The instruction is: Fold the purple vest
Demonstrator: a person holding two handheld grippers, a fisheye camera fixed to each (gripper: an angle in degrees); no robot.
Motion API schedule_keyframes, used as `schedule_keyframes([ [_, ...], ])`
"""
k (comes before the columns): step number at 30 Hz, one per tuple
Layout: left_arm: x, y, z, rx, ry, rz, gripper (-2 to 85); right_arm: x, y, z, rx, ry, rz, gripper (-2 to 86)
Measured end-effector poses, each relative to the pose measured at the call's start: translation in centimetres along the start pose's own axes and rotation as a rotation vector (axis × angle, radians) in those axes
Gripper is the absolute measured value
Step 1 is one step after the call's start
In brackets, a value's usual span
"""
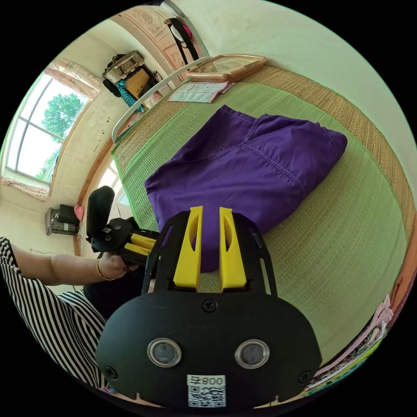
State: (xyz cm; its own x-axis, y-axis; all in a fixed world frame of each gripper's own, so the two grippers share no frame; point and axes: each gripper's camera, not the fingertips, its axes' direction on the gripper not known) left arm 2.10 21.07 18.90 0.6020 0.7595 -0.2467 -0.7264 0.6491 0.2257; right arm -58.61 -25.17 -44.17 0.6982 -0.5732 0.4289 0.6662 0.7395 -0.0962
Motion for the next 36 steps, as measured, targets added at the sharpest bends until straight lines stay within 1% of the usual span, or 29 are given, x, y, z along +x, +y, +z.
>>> schedule_keyframes([
  [4,1.9,-0.7,-0.5,-0.012,-0.024,0.038,2.5,0.1,-5.3,3.8,-0.148,-0.009,-0.041,6.1],
  [13,5.9,-1.9,-1.0,-0.078,-0.038,0.148,0.9,0.6,-10.2,9.0,-0.297,-0.008,-0.027,0.8],
  [15,6.5,-1.9,-1.1,-0.086,-0.047,0.159,0.7,0.4,-10.9,9.3,-0.294,-0.008,-0.015,0.5],
  [18,7.8,-1.8,-0.9,-0.14,0.038,0.21,0.3,0.4,-11.9,9.8,-0.301,-0.019,-0.008,0.2],
  [19,8.4,-1.6,-0.6,-0.161,0.031,0.21,0.3,0.5,-12.1,9.9,-0.3,-0.028,-0.004,0.2],
  [20,8.8,-1.3,-0.6,-0.155,-0.024,0.194,0.3,0.5,-12.1,10.0,-0.298,-0.033,-0.001,0.2],
  [23,9.0,-1.1,-2.1,-0.104,-0.009,0.152,0.3,0.7,-12.2,10.3,-0.281,-0.056,0.013,0.2],
  [26,9.2,-0.7,-4.7,-0.042,-0.107,0.114,0.7,0.4,-12.4,10.6,-0.272,-0.057,0.016,0.2],
  [28,8.9,-0.6,-5.7,-0.016,-0.138,0.064,1.0,0.0,-12.6,11.0,-0.278,-0.047,0.009,0.2],
  [30,8.6,-0.8,-6.1,0.012,-0.12,0.033,1.2,-0.3,-12.7,11.2,-0.284,-0.04,0.006,0.2],
  [32,8.8,-1.8,-5.1,-0.024,-0.074,0.035,1.2,-0.7,-12.7,11.5,-0.289,-0.033,0.006,0.2],
  [34,9.6,-2.2,-4.1,-0.072,-0.094,0.054,1.0,-1.4,-12.5,11.9,-0.295,-0.009,-0.008,0.2],
  [36,10.5,-2.1,-4.1,-0.083,-0.123,0.077,0.9,-1.9,-12.3,12.2,-0.294,0.004,-0.013,0.2],
])
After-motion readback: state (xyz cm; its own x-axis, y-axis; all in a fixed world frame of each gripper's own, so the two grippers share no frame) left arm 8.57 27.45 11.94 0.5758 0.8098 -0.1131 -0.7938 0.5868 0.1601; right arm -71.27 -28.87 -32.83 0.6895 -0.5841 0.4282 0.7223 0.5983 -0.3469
